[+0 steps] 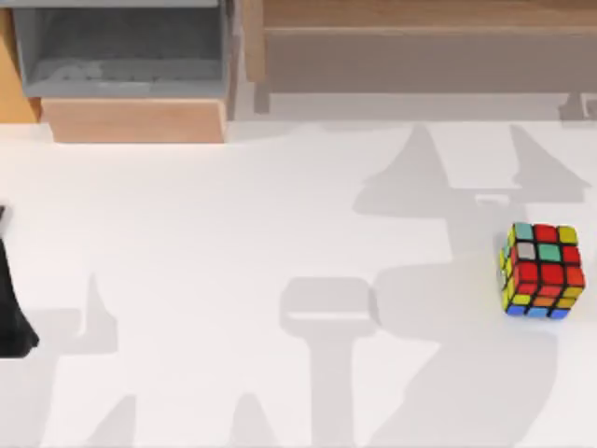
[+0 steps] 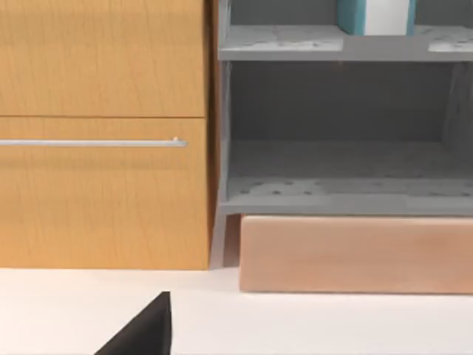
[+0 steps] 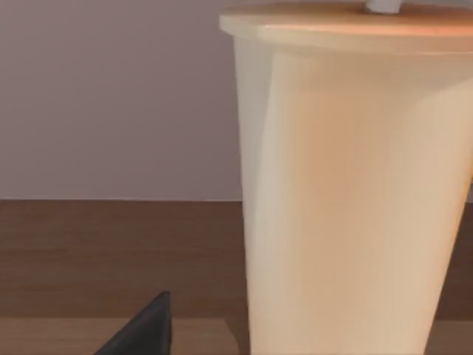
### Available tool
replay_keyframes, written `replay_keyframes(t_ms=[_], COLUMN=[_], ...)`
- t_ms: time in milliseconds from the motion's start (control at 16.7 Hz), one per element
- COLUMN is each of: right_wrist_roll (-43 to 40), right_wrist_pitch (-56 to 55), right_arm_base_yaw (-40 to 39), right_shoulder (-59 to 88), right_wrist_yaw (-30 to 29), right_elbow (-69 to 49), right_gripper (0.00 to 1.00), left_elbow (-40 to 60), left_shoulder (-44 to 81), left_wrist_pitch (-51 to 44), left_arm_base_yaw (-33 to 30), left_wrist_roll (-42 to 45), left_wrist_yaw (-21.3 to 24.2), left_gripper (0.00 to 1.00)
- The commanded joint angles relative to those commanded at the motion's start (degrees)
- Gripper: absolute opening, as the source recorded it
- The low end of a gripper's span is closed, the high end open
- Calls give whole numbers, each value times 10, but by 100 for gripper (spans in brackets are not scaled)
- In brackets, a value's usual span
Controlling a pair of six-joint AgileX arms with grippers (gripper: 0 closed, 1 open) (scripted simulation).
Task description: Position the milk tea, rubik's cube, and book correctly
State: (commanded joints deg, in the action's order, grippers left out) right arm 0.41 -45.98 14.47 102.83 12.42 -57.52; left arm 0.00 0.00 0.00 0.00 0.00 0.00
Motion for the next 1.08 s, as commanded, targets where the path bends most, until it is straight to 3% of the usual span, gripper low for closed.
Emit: replay_keyframes(t_ms=[300, 840, 1080], right_wrist_roll=[0, -1, -1], right_wrist_pitch=[3, 59, 64], right_arm_base_yaw=[-3, -20, -22], right_shoulder=[5, 140, 151], right_wrist_yaw=[-2, -22, -24], right_elbow=[-7, -200, -214], right_gripper=[100, 100, 100], left_elbow=[0, 0, 0], left_shoulder=[0, 0, 0], left_wrist_pitch=[0, 0, 0], left_arm_base_yaw=[0, 0, 0], left_wrist_roll=[0, 0, 0], left_wrist_yaw=[0, 0, 0], left_gripper=[100, 100, 100])
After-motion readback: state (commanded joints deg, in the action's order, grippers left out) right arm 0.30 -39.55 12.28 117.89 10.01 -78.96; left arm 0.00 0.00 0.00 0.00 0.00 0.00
